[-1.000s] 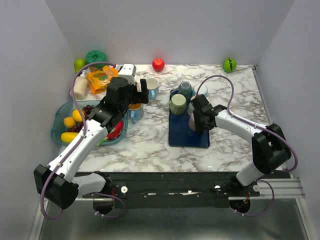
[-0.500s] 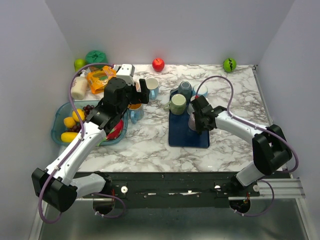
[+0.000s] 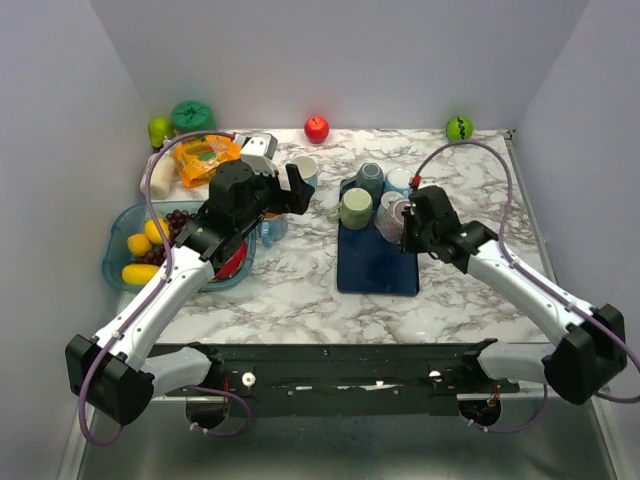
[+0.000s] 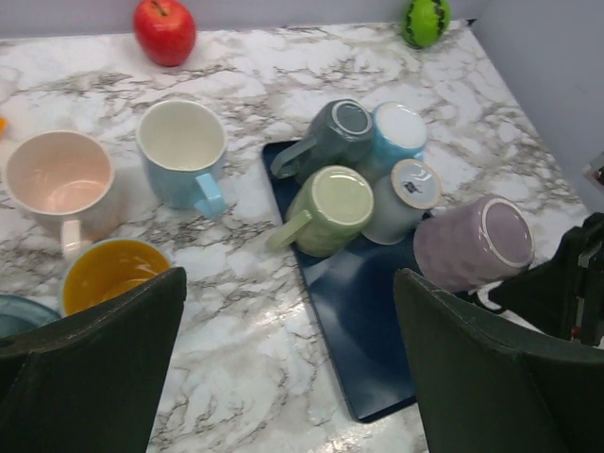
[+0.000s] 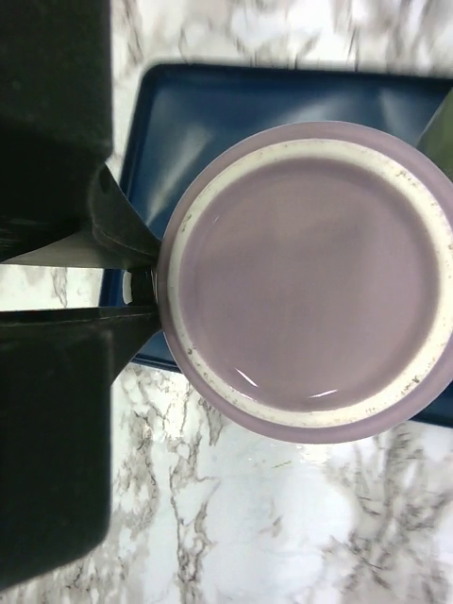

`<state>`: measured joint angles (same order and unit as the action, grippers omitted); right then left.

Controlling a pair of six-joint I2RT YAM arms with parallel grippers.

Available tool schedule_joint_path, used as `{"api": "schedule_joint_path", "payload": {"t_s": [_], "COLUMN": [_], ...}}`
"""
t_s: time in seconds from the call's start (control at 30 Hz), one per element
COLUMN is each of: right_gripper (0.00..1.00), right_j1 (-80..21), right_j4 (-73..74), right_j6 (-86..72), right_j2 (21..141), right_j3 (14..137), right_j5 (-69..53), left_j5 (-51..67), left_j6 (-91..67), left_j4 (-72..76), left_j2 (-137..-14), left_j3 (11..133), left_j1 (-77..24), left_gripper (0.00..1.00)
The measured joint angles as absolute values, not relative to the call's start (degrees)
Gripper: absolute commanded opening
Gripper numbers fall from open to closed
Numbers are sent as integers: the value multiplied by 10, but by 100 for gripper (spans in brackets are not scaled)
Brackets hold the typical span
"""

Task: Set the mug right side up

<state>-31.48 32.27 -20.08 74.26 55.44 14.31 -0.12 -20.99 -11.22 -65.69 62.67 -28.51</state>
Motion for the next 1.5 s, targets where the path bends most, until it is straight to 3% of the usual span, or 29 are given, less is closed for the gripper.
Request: {"api": "schedule_joint_path", "payload": {"t_s": [0.3,0.5,0.77,0.97,1.3,1.5], "right_gripper": [1,1,1,1,1,1], "right_j1": [-316,-318,-322,-323,-321,-323], "right_j4": [289,227,157,126,75,44], "right_j6": [-194,-194,-197,-202,-209,-220], "right_j2": [605,575,572,572,568,564], "right_j3": [645,709,738,739,740,740], "right_j5": [68,-12,-103,-141,-156,-169], "left_j5": [161,247,319,342,371,379], "left_j6": [-311,-421,-517,-559,-630,-646], "left_j4": [12,160,326,407,505,531], "left_j2": [-657,-687,-773,-811,-851,-862], "left_j3": [564,546,601,654,691,705], "left_j1": [-286,-302,-342,-353,-357,-359], "left_gripper": [97,90,89,74,38,29]}}
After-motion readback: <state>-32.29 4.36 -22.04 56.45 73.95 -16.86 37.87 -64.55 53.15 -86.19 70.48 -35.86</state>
